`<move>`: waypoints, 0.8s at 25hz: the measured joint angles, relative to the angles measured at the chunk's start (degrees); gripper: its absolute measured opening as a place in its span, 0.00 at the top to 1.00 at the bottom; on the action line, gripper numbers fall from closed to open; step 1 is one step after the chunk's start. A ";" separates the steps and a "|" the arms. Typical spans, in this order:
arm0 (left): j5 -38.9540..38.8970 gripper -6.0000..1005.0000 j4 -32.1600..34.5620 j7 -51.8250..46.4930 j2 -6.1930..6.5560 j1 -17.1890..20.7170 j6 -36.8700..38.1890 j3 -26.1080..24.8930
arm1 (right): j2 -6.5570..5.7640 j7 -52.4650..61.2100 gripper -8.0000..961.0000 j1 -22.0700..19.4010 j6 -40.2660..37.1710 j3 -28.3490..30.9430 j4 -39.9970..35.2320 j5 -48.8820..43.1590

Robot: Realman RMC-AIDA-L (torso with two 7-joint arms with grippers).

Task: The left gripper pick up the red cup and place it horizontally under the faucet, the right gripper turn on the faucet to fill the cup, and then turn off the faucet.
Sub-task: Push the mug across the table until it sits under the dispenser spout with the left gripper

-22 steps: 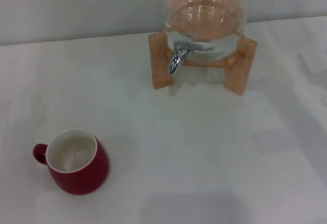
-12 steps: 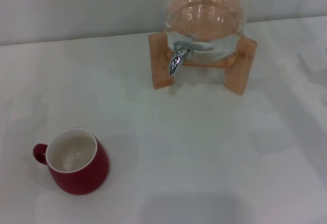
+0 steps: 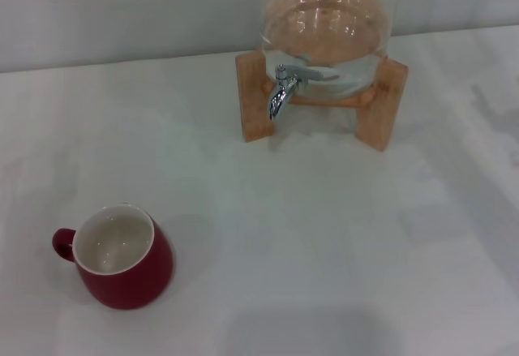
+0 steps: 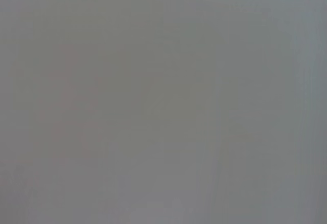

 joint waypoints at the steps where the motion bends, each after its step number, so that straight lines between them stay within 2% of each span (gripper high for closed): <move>1: 0.28 0.25 0.00 -0.06 -0.02 0.09 0.00 0.00 | 0.00 0.03 0.10 0.00 -0.01 0.00 0.04 0.00; 20: 10.08 0.25 0.63 -1.17 -0.14 4.90 2.02 0.10 | 0.07 1.25 0.10 -0.06 -0.20 -0.62 0.57 -0.56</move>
